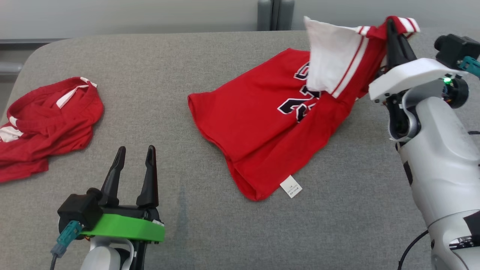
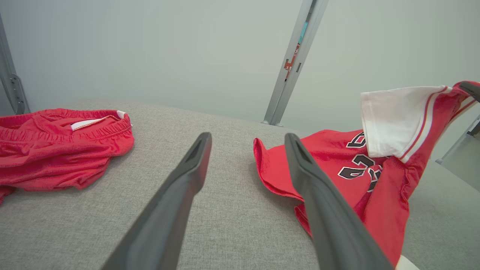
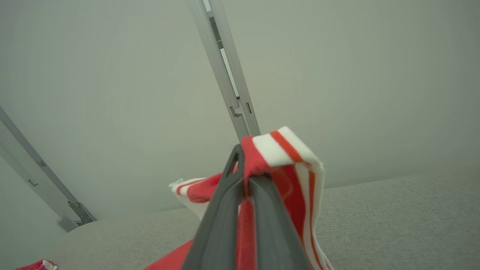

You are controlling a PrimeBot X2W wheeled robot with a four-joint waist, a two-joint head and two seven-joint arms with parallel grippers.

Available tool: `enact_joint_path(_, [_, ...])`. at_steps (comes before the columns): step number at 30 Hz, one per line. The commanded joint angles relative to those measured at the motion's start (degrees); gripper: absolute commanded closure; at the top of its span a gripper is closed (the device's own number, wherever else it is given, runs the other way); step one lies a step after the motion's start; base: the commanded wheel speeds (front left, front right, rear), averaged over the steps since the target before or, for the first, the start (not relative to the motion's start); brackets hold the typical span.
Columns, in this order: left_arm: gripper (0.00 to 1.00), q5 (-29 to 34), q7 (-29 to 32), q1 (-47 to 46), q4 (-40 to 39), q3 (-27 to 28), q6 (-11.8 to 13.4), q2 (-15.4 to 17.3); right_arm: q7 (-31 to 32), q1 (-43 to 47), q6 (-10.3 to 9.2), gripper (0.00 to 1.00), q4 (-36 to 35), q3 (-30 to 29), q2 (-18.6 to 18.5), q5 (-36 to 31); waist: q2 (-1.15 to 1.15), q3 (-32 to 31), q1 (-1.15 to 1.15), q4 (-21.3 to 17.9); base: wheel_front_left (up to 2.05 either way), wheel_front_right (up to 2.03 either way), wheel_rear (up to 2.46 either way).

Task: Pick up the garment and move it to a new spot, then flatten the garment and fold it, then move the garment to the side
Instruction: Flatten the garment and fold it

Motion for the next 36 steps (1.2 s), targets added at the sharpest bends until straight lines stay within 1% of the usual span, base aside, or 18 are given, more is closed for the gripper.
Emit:
enact_joint_path(1, [0.00, 0.02, -0.01, -1.07, -0.03, -0.19, -0.27, 0.41, -0.28, 0.77, -0.01, 1.00, 0.87, -3.15, -0.67, -0.92, 0.00, 1.23, 0.00, 0.14, 0.00, 0.00, 0.00])
enact_joint_path(3, [0.00, -0.06, -0.01, -1.54, 0.12, -0.49, -0.27, 0.45, -0.30, 1.43, 0.00, 0.01, 1.89, -8.05, -0.84, -2.27, 0.00, 1.68, 0.00, 0.41, 0.00, 0.00, 0.00])
enact_joint_path(6, [0.00, -0.24, -0.01, -1.90, 0.43, -0.75, -0.27, 0.72, -0.29, 2.54, 0.00, 0.00, 2.60, -14.79, -0.08, -4.56, 0.00, 1.94, 0.00, 0.69, 0.00, 0.00, 0.00])
enact_joint_path(9, [0.00, -0.52, -0.01, -1.95, 0.71, -0.87, -0.27, 0.95, -0.29, 3.79, -0.01, 0.00, 2.06, -19.48, 0.62, -6.55, 0.00, 1.76, 0.00, 0.73, 0.00, 0.00, 0.00])
enact_joint_path(10, [0.00, -0.52, -0.01, -1.91, 0.83, -0.84, -0.27, 1.08, -0.28, 4.42, -0.01, 0.00, 1.53, -20.76, 1.15, -7.06, 0.00, 1.54, 0.00, 0.69, 0.00, 0.00, 0.00])
enact_joint_path(13, [0.00, -0.44, -0.01, -1.44, 1.07, -0.53, -0.27, 1.19, -0.29, 6.89, 0.00, 0.00, -0.25, -21.93, 2.49, -8.59, 0.00, 0.81, 0.00, 0.46, 0.00, 0.00, 0.00])
enact_joint_path(17, [0.00, -0.22, -0.01, -0.55, 1.11, -0.28, -0.27, 1.03, -0.29, 12.08, 0.00, 0.00, -4.20, -18.76, 3.63, -10.56, 0.00, -0.25, 0.00, 0.10, 0.00, 0.00, 0.00])
enact_joint_path(22, [0.00, 0.03, -0.01, 0.22, 0.84, 0.12, -0.27, 0.72, -0.24, 20.73, -0.01, 0.00, -9.13, -11.91, 4.19, -14.52, 0.00, -1.07, 0.00, -0.62, 0.00, 0.00, 0.00])
enact_joint_path(28, [0.00, 0.21, -0.01, 0.74, 0.59, 0.41, -0.27, 0.55, 1.63, 27.69, 0.00, 0.00, -13.59, -9.73, 5.04, -19.42, 0.00, -1.70, 0.00, -1.20, 0.00, 0.00, 0.00])
enact_joint_path(32, [0.00, 0.27, -0.01, 1.28, 0.81, 0.49, -0.27, 0.53, 0.83, 31.31, -0.01, 0.00, -18.50, -8.57, 5.22, -22.92, 0.00, -2.47, 0.00, -1.56, 0.00, 0.00, 0.00])
enact_joint_path(34, [0.00, 0.27, -0.01, 1.55, 0.99, 0.43, -0.27, 0.51, 0.34, 33.39, -0.02, 0.00, -21.47, -8.96, 5.34, -23.80, 0.00, -2.97, 0.00, -1.70, 0.00, 0.00, 0.00])
enact_joint_path(36, [0.00, 0.30, -0.01, 1.85, 1.13, 0.27, -0.27, 0.44, 0.05, 35.47, -0.01, 0.00, -23.86, -9.18, 5.45, -22.93, 0.00, -3.49, 0.00, -1.81, 0.00, 0.00, 0.00])
